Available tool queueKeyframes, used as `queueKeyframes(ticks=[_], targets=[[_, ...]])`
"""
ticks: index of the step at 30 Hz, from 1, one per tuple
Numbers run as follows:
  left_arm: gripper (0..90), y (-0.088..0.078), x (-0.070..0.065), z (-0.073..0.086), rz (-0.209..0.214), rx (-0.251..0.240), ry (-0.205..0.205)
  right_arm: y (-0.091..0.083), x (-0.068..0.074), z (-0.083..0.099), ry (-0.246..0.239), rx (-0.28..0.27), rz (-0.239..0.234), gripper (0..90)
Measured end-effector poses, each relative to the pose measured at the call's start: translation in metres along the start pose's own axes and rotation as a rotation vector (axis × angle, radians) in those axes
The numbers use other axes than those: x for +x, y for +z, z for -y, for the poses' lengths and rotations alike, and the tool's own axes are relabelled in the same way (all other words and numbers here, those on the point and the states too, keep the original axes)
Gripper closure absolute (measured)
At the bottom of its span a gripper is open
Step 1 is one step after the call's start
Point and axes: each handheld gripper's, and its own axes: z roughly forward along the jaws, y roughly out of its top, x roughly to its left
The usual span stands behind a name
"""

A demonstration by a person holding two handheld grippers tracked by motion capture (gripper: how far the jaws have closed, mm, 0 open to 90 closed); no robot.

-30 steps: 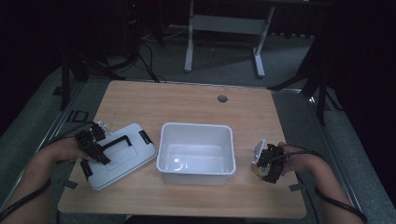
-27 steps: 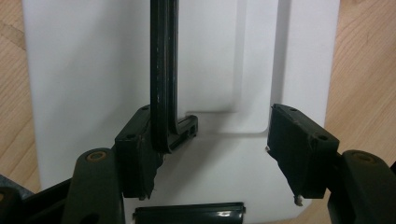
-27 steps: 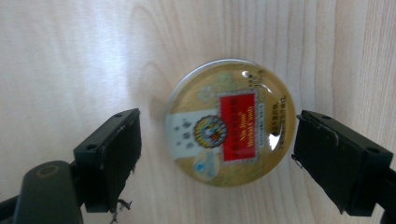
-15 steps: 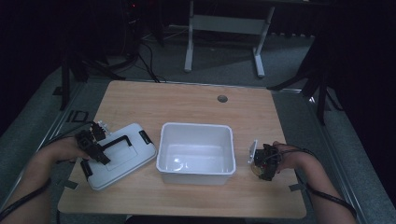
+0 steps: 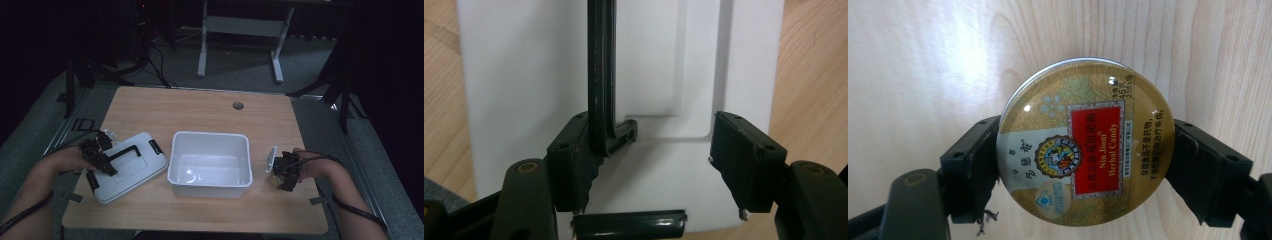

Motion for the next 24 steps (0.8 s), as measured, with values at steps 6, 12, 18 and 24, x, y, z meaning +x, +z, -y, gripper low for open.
queueKeyframes(ticks=[6,12,18,24], targets=[[35.7,0.000,0.000,0.001,0.001,0.005,-0.002,-0.023,0.005,-0.005,0.010,-0.001,0.002,20.1],[35.7,0.000,-0.002,0.000,-0.004,0.012,0.006,-0.044,0.007,-0.012,-0.003,0.002,0.033,20.2],[35.7,-0.001,-0.002,0.000,-0.007,0.016,0.009,-0.061,0.006,-0.017,-0.001,-0.003,0.053,20.2],[35.7,-0.004,-0.003,0.000,-0.013,0.010,0.010,-0.079,0.003,-0.026,0.009,-0.011,0.070,20.2]])
